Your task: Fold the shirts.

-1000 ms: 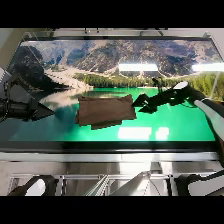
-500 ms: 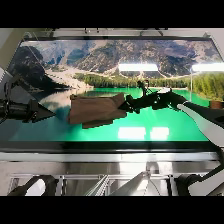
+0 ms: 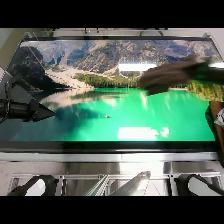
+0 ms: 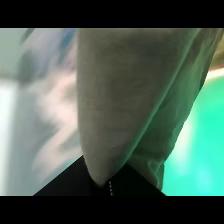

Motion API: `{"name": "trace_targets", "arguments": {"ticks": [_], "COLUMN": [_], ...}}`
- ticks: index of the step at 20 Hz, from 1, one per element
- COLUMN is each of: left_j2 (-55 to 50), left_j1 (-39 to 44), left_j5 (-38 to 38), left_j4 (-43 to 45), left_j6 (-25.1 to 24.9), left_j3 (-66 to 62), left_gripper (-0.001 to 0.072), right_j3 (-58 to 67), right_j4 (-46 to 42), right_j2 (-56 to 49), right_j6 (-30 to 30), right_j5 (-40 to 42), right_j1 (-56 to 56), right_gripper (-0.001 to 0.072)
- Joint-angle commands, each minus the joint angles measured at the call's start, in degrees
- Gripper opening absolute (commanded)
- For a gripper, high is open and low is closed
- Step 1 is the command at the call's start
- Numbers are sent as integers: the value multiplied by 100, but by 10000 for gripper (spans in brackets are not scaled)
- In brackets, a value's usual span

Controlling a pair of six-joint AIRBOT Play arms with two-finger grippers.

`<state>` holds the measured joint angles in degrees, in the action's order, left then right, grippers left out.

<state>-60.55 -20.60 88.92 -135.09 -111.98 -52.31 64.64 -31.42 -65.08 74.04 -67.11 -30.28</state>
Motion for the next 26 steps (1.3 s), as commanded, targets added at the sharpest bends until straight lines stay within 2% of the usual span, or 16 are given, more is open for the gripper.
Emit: {"name": "trace_targets", "arguments": {"ticks": [1, 2, 4, 10, 11, 12, 13, 16, 17, 18, 21, 22, 23, 24, 26], "left_j2": [2, 2, 2, -72, -138, -210, -289, -518, -573, -595, -579, -579, -579, -584, -704], "left_j1": [321, 479, 737, 1141, 1141, 1141, 1141, 1141, 1141, 1141, 1141, 1141, 1141, 1141, 1141], "left_j5": [-107, -190, -323, -315, -260, -262, -280, -278, -280, -284, -256, -203, -203, -348, -643], "left_j4": [7, 7, 13, 13, 11, 7, 0, -9, -7, -4, -13, -13, -13, 11, 15], "left_j6": [-57, -140, -205, -203, -201, -201, -199, -199, -199, -201, -199, -199, -199, -199, -199], "left_j3": [2, 2, 2, 2, 2, 2, 2, 2, 2, 2, -219, -420, -669, -925, -1294], "left_gripper": [16, 16, 16, 16, 15, 15, 14, 14, 14, 14, 15, 15, 15, 15, 17], "right_j3": [-9, -11, -116, -476, -476, -474, -472, -424, -354, -247, 153, 247, 258, 232, 98], "right_j4": [-3375, -4098, -5119, -6743, -6734, -6682, -6618, -6282, -5984, -5606, -3731, -3141, -2719, -2577, -2568], "right_j2": [1825, 2039, 2039, 772, 636, 544, 492, 511, 557, 619, 931, 1051, 1132, 1147, 1032], "right_j6": [1989, 2166, 2739, 2837, 2802, 2798, 2778, 2734, 2551, 2404, 2015, 1860, 1687, 1683, 1766], "right_j5": [-304, -481, -632, -1200, -1207, -1246, -1290, -1316, -1403, -1491, -1648, -1593, -1469, -1331, -826], "right_j1": [-2269, -2710, -2833, -2616, -2616, -2616, -2616, -2601, -2601, -2594, -2315, -2031, -1617, -1121, 227], "right_gripper": [17, 17, 17, 20, 58, 343, 714, 697, 697, 697, 685, 575, 376, 311, 23]}}
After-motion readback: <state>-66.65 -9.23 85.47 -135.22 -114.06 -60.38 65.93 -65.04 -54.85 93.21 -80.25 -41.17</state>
